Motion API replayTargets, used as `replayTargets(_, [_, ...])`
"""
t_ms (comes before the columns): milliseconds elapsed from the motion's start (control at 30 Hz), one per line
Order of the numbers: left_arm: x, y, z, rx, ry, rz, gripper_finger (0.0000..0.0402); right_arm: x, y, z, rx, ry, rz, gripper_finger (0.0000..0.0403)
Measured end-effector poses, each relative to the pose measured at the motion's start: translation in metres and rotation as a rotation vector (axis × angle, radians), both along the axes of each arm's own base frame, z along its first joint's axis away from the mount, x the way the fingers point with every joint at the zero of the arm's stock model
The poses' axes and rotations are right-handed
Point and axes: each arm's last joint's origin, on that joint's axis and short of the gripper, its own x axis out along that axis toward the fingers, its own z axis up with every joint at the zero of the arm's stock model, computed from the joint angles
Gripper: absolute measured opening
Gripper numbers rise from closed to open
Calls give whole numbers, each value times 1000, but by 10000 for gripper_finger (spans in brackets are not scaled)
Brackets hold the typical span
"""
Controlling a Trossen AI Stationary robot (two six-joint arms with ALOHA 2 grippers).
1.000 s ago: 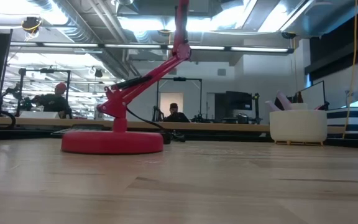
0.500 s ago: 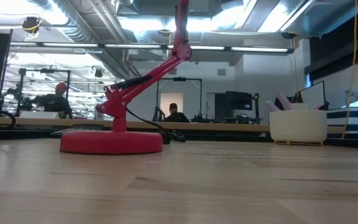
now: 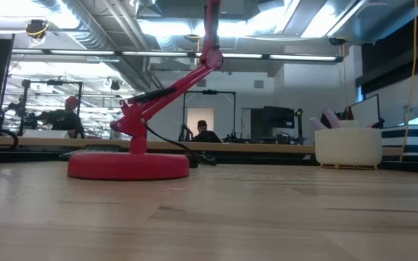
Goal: Screw lightbulb
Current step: Insert the light bulb into the lamp
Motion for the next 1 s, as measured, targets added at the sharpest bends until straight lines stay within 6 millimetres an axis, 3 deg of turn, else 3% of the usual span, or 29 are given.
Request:
replayTargets(533, [-3, -2, 0, 27, -7, 40, 250, 7, -20, 0, 467, -287, 134, 266])
replayTargets(1000, [-2, -2, 1, 25, -18, 45, 250, 9, -23, -5, 840, -445, 194, 266])
